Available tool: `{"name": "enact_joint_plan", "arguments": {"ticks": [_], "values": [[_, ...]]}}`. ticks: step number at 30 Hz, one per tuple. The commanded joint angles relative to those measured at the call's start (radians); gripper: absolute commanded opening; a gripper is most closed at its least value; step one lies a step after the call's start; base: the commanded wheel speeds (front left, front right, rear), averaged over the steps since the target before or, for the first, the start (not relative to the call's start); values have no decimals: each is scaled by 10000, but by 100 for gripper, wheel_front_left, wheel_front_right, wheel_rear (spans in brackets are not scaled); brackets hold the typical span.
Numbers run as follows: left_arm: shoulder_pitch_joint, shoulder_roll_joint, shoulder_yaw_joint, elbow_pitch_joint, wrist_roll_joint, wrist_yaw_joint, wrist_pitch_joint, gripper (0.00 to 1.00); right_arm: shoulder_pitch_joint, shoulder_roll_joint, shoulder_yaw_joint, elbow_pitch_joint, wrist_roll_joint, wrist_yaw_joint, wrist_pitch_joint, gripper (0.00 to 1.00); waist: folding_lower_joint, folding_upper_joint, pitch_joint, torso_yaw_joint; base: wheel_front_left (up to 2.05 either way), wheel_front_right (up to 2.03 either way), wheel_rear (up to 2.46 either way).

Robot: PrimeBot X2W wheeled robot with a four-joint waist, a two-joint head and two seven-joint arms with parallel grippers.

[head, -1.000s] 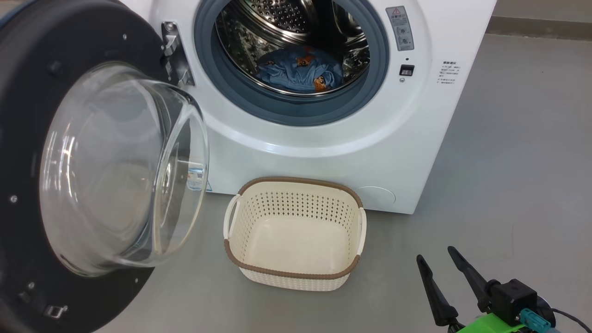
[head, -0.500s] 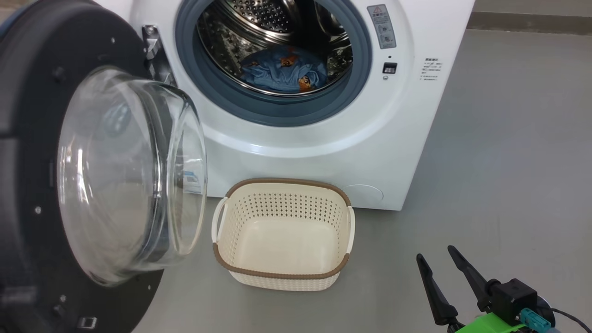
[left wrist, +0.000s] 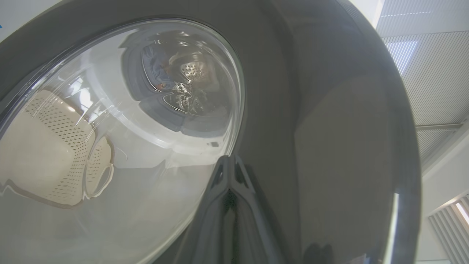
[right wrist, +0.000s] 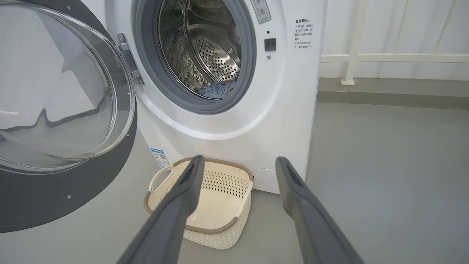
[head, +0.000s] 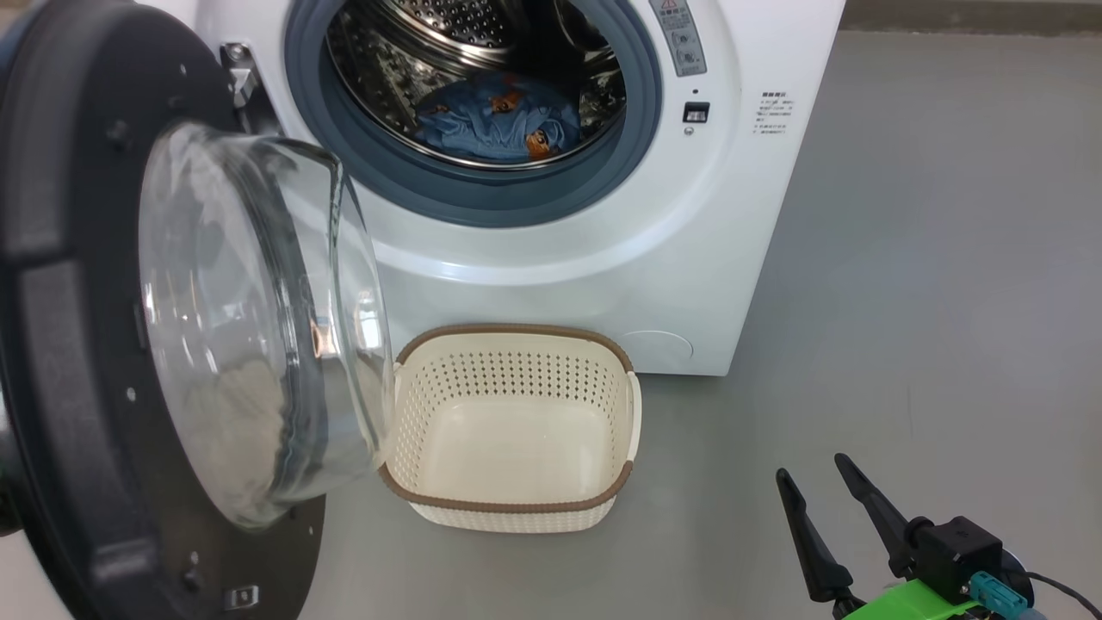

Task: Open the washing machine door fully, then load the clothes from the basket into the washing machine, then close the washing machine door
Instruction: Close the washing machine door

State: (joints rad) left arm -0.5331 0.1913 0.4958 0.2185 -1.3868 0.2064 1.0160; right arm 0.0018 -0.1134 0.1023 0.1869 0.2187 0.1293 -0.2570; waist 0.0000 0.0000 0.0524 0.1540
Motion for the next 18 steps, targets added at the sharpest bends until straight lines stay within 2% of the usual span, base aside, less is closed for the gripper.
{"name": "enact_joint_plan", "arguments": {"ticks": [1, 18], "values": [[-360, 184, 21, -465, -34, -53, 92, 0, -246, 3, 175, -281, -98, 14, -48, 100, 0, 0, 61, -31, 0, 0, 0], [-922, -621, -525, -760, 112, -301, -416, 0, -451, 81, 103, -239, -120, 14, -48, 100, 0, 0, 189, -169, 0, 0, 0]]}}
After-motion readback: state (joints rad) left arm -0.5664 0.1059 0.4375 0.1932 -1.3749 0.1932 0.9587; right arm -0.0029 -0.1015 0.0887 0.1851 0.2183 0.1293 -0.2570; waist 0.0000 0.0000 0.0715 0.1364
